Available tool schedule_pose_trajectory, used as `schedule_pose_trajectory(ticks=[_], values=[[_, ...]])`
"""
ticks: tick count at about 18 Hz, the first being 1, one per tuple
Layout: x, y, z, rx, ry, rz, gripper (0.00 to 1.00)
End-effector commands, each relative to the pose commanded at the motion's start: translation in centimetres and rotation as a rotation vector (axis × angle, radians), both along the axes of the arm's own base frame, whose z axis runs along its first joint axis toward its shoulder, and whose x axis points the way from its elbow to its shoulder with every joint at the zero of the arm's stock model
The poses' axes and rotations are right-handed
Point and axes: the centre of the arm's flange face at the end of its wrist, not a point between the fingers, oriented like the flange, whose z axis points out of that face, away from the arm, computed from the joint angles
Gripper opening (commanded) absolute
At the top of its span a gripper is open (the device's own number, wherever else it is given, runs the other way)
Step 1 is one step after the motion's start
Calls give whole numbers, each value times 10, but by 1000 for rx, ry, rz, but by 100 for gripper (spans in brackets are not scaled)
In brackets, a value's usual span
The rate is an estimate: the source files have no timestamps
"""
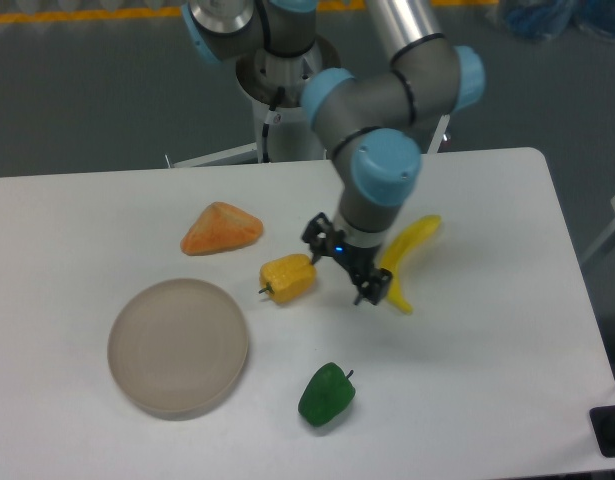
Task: Pick up the yellow pepper from the table
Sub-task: 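Move the gripper over the yellow bell pepper and lower it, then close the gripper around the yellow bell pepper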
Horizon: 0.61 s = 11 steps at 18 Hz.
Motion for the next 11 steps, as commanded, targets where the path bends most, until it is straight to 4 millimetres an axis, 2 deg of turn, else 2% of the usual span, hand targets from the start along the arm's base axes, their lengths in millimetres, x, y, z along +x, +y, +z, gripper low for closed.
schedule_pose_trajectory(ticks=[3, 5, 8, 11], values=[[4, -6, -4, 19, 14, 9, 100], [8, -12, -17, 0, 9, 11, 100], [28, -28, -33, -11, 3, -6, 100], [30, -27, -38, 5, 11, -8, 100]])
